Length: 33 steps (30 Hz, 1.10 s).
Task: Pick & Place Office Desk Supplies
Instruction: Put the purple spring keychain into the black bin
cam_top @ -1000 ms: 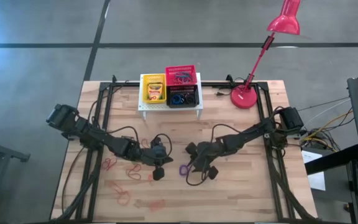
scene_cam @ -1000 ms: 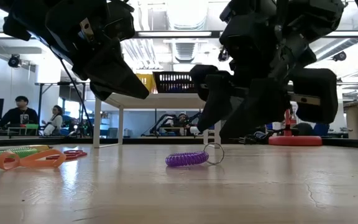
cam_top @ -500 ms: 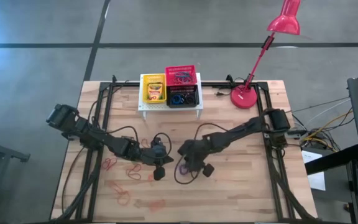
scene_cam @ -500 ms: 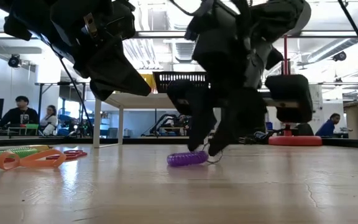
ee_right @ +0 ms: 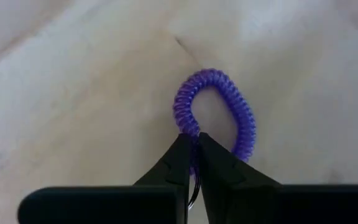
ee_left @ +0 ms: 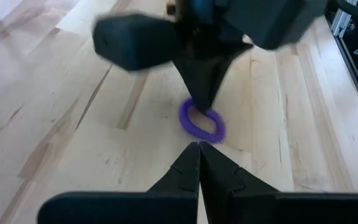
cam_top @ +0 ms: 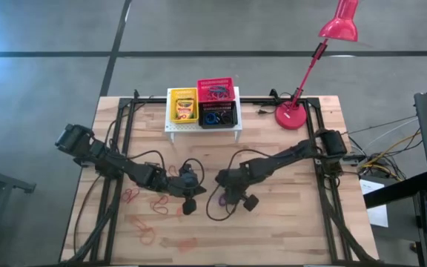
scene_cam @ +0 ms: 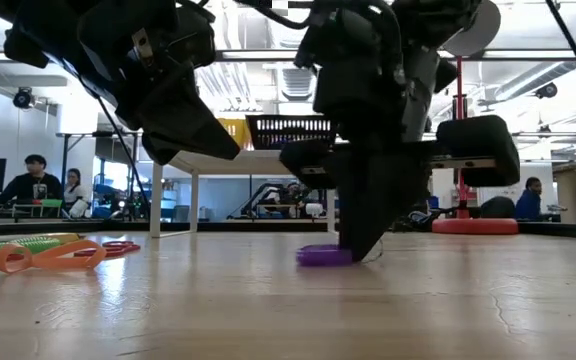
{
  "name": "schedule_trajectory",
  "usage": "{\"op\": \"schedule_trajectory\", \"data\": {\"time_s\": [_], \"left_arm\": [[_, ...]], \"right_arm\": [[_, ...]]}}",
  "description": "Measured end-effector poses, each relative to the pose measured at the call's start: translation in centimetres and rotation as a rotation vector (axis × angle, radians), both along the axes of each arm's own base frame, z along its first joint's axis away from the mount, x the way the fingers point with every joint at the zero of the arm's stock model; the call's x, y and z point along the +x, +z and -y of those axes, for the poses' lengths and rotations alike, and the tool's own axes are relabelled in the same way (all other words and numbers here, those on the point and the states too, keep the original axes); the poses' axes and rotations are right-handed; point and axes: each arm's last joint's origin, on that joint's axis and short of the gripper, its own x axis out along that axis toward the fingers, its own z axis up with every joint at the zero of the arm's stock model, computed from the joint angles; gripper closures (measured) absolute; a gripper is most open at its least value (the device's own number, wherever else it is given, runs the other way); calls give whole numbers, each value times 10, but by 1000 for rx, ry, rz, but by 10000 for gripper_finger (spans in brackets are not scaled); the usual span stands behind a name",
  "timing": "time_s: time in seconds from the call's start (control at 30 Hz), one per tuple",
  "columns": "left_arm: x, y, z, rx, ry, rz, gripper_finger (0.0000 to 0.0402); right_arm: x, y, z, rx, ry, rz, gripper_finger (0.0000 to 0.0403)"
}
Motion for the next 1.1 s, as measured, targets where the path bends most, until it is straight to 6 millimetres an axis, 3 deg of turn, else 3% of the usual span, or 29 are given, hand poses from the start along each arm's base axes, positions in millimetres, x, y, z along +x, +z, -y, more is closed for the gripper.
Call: {"op": "schedule_trajectory", "data": {"time_s": [0.13, 0.37, 0.5, 0.63, 0.9, 1.1], "left_arm": [[0, 0, 0, 1, 1, 0, 395], [0, 0, 0, 7, 12, 7, 395], [1, 1, 0, 4, 14, 19, 395], [1, 2, 0, 5, 18, 27, 395], [2, 2, 0, 4, 20, 34, 395], [2, 2, 0, 5, 21, 33, 395]], "right_arm": [[-11, 22, 2, -18, -77, -28, 390], [-33, 92, 12, 35, -121, 146, 391], [-40, 136, 32, 82, -224, 353, 391], [-40, 167, 65, 58, -423, 540, 391], [-35, 178, 144, 67, -750, 617, 390], [-35, 171, 186, 81, -911, 592, 390]]}}
